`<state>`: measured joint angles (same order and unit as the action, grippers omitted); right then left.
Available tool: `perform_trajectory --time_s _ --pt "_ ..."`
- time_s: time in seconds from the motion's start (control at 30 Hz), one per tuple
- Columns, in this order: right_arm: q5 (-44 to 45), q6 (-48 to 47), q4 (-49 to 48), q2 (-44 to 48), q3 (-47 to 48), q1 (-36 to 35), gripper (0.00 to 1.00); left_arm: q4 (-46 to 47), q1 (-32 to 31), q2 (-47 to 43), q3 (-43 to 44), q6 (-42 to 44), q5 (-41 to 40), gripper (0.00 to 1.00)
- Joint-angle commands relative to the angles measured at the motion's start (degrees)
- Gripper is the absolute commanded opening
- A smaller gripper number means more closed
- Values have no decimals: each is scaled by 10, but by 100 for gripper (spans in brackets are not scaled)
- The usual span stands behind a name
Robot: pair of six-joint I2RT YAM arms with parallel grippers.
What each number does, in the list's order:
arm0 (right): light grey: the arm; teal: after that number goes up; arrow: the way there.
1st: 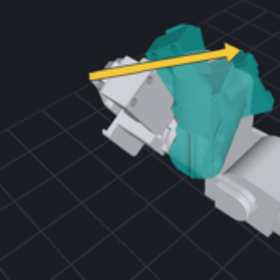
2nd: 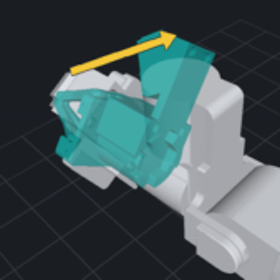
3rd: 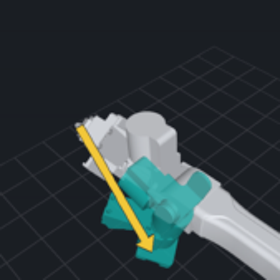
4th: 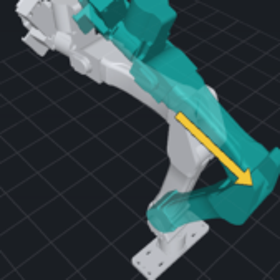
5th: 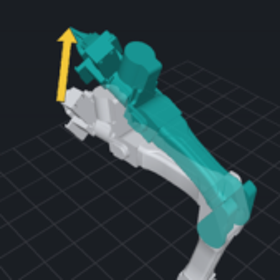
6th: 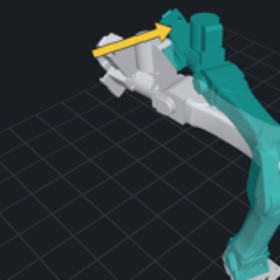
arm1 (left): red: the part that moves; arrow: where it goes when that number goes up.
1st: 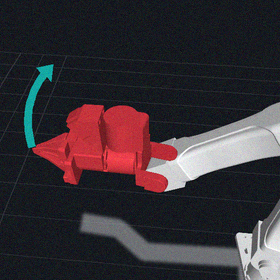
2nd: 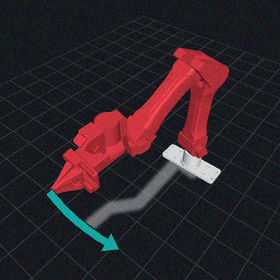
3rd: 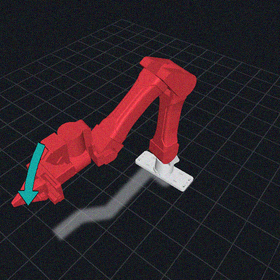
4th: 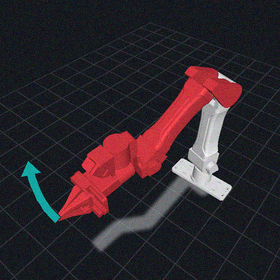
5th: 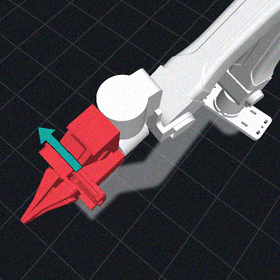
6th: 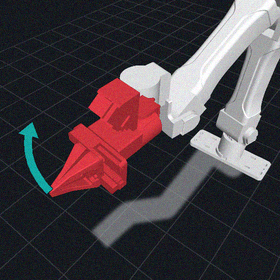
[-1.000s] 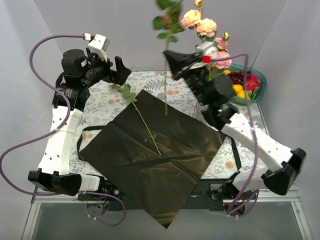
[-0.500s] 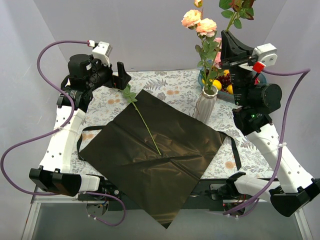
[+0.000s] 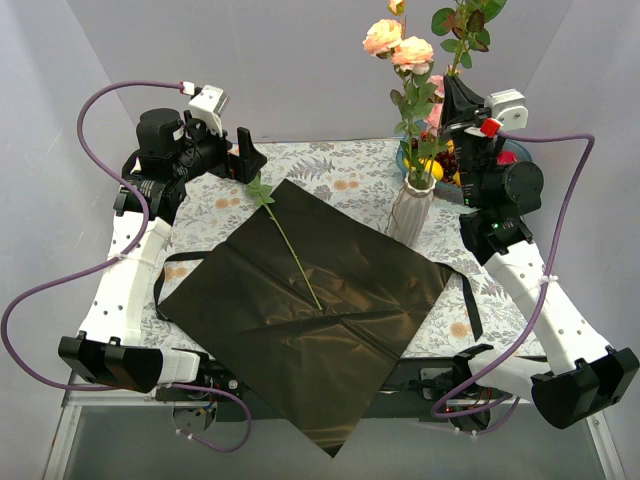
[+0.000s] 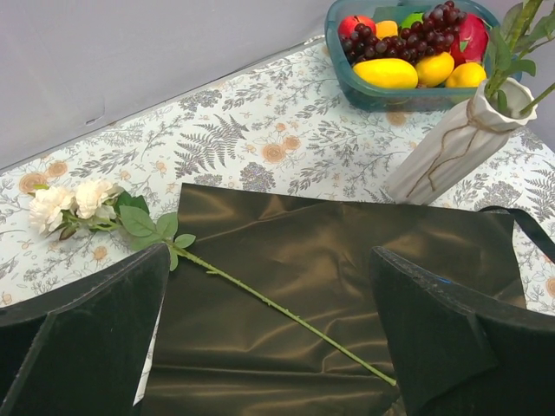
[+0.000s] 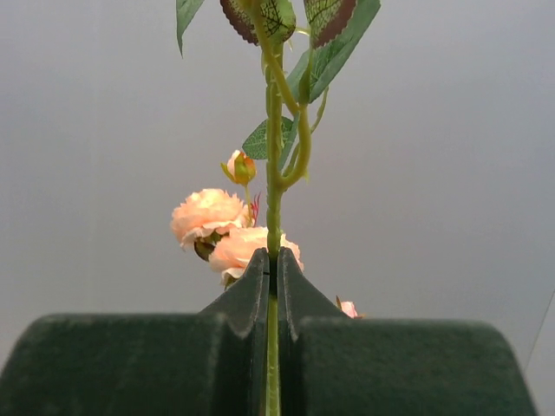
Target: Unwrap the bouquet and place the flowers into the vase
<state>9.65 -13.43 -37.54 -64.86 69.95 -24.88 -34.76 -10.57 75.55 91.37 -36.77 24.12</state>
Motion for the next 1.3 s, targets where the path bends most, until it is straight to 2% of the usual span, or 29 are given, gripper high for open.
perform_trajectory --time_s 0.0,0.2,0.33,0.4,0.43,0.5,0.53,0.6,0.67,0.8,0.93,1.1,1.2,1.27 --pt "-4 19 -55 1 -24 14 1 -6 3 -8 7 10 16 98" --pt "-2 52 -89 4 -68 30 1 -8 3 -13 5 14 18 98" --pt "6 67 -79 2 -71 33 1 -10 3 -16 7 16 16 98" --pt "17 84 -37 -4 -63 33 1 -13 3 -15 10 16 16 98" --pt "19 89 -13 -6 -48 33 17 -13 3 -15 13 16 16 98" --pt "20 105 49 -9 -31 32 36 -16 3 -15 16 14 15 98" --pt "20 115 59 -7 -28 33 49 -16 3 -15 17 14 15 98" --pt "20 128 71 4 -30 32 58 -21 3 -11 21 13 12 98" --pt "19 144 97 11 -21 33 62 -28 3 -6 27 13 10 98" --pt "13 169 163 17 22 33 63 -32 3 2 39 10 2 98" --pt "-10 213 326 -5 120 29 59 -43 4 14 57 3 -12 98" --pt "-35 291 483 -10 147 18 60 -47 9 19 65 -5 -8 98" --pt "-25 309 504 26 128 11 65 -48 13 20 67 -8 2 98" --pt "14 310 510 51 120 10 77 -48 14 18 68 -8 5 98"
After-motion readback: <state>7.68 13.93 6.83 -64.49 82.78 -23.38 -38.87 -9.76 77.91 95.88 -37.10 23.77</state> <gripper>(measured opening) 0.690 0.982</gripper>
